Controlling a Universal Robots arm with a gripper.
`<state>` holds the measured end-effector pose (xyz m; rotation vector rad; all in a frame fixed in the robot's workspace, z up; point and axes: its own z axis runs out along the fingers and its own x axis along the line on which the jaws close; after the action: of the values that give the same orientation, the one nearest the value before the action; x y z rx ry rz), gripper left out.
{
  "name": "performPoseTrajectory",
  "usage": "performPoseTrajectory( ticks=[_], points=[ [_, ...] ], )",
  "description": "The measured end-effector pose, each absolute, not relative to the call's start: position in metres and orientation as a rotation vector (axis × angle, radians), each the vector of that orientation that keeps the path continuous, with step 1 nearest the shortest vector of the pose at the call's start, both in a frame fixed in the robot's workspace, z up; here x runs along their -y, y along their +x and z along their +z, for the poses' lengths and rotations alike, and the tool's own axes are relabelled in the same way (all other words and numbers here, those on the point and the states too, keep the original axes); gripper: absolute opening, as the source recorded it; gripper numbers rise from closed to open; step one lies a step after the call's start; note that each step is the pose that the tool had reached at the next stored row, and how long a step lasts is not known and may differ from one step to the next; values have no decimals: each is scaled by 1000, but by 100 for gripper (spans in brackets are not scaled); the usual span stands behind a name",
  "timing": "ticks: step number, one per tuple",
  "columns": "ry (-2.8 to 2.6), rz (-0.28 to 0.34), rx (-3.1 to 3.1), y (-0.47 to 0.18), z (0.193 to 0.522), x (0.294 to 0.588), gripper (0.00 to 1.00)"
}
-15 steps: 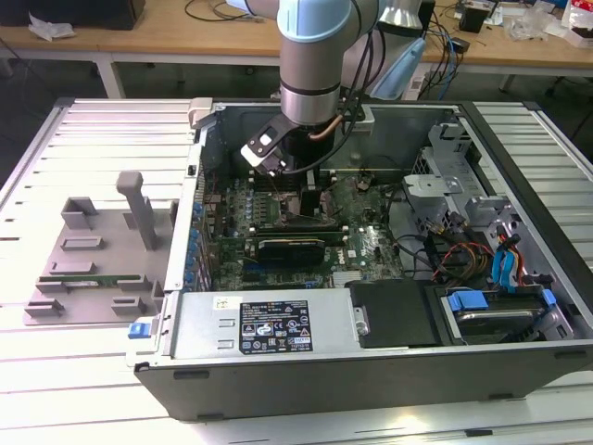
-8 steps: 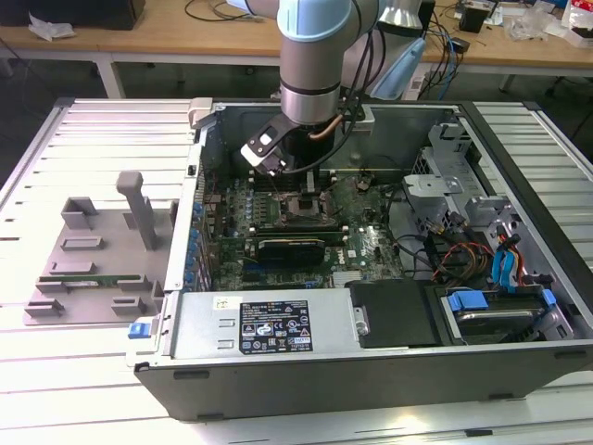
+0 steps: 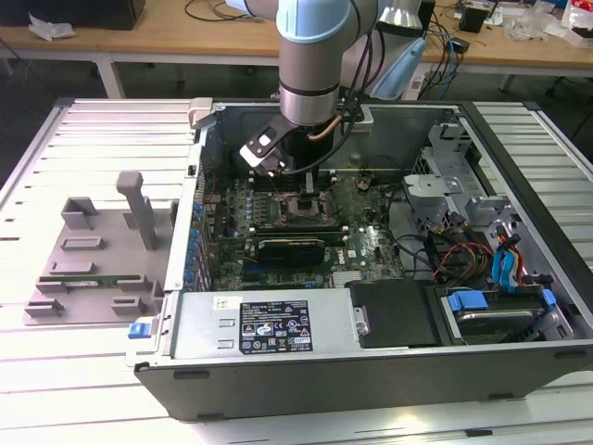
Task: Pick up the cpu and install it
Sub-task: 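Place the cpu into insertion slot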
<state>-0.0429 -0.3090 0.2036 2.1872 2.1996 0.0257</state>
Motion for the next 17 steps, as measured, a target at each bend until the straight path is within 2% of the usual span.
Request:
performPoseTrajectory(
  ticks=[9, 17],
  points=[
    [2187, 27, -2200, -43, 204, 309, 11],
    [2187, 26, -2200, -43, 227, 309, 11]
  ],
)
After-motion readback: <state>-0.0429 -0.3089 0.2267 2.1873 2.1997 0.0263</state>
